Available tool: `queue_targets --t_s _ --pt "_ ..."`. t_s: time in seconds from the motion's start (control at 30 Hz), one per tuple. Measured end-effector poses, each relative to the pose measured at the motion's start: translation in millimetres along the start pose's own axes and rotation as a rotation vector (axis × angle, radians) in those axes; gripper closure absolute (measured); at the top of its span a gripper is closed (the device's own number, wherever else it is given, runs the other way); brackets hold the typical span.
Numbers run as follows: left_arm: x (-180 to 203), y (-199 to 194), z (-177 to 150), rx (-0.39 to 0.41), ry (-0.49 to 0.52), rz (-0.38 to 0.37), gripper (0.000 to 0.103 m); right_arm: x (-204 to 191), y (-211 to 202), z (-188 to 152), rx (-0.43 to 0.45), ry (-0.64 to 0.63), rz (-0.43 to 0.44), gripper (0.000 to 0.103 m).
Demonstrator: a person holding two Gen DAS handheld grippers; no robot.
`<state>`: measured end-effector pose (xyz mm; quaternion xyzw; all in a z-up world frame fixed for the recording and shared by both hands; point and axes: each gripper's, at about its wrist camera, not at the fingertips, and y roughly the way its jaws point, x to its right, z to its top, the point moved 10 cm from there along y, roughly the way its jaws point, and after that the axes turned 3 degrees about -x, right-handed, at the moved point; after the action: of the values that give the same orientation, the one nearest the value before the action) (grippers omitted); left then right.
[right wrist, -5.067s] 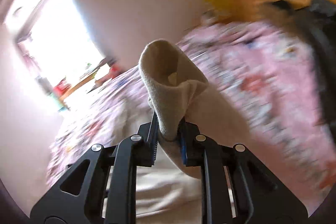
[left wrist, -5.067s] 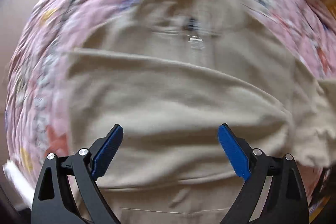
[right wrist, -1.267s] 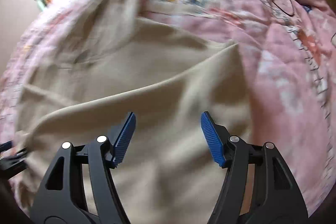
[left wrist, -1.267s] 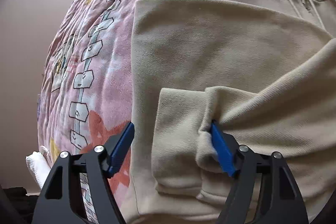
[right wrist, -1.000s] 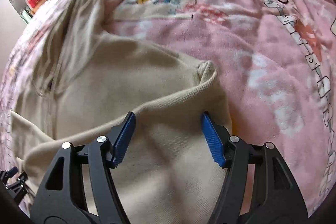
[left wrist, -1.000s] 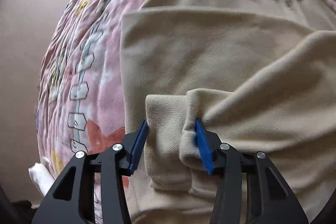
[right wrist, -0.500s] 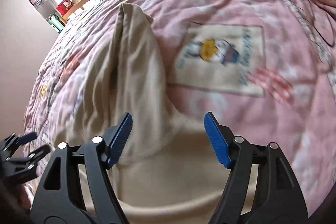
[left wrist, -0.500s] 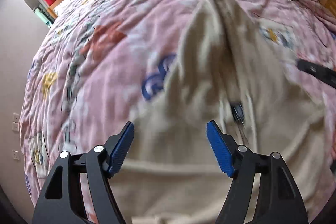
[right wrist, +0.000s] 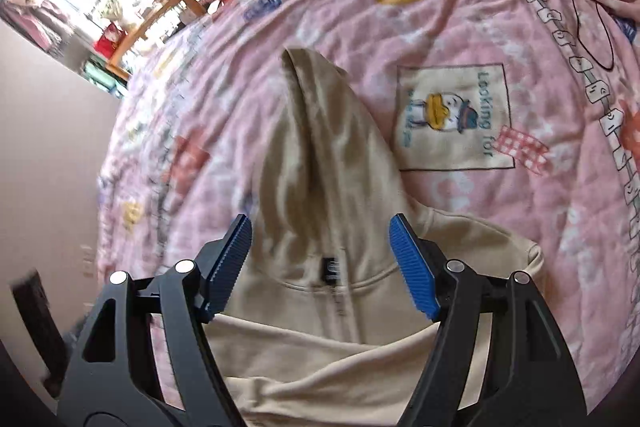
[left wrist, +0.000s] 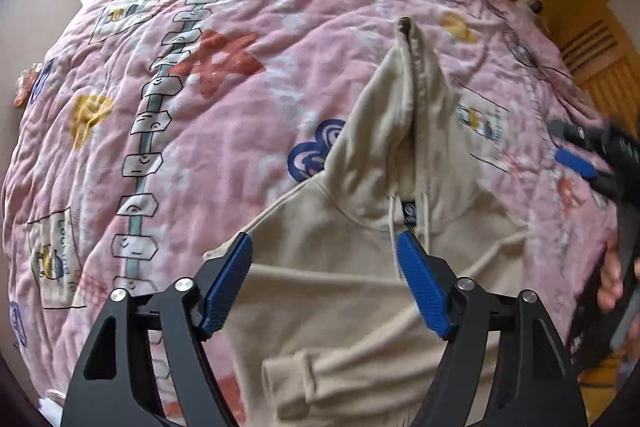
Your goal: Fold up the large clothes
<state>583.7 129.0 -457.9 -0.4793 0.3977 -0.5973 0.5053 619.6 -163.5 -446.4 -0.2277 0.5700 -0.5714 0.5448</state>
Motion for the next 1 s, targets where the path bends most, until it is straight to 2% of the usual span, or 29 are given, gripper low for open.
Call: queue_targets --t_s 0.13,0.2,0.27,0.37,0.5,0.6,0.67,0.77,0.9,1.0 --pt "1.2 -15.2 3.0 -0.042 0.035 0.032 0.023 1.7 -17.2 11.9 -0.012 -0.012 0.022 0.028" --pt "7.7 -16.6 7.2 -0.061 0.058 0.043 0.017 8.7 -16.2 20.2 -0.002 0.007 0.063 0.006" --pt "14.4 -14.6 14.5 -0.058 0.088 0.074 0.009 15.0 -5.4 30.3 -0.009 0.025 0.104 0.006" --pt "28.0 4.9 34.7 -0.053 0.102 0.080 0.008 29.3 32.9 45.9 -0.067 0.064 0.159 0.006" --pt "40.2 53.7 71.3 -0.072 -0.005 0.032 0.008 45.1 87.1 65.6 -0.149 0.100 0.198 0.006" --pt "46.8 91.6 97.7 -0.092 -0.092 -0.015 0.008 53.8 118.6 85.6 -0.171 0.075 0.196 0.006" --pt "51.0 120.8 114.3 -0.122 -0.142 -0.052 0.008 56.5 141.0 95.5 -0.211 0.097 0.239 0.006" --pt "54.1 153.4 129.7 -0.153 -0.191 -0.074 0.008 55.8 168.4 104.4 -0.273 0.123 0.288 0.006" --pt "69.4 197.2 150.7 -0.221 -0.222 -0.163 0.008 47.4 202.0 115.3 -0.345 0.013 0.253 0.006" --pt "74.5 217.2 170.6 -0.231 -0.223 -0.196 0.008 43.0 222.1 122.0 -0.382 0.004 0.275 0.006"
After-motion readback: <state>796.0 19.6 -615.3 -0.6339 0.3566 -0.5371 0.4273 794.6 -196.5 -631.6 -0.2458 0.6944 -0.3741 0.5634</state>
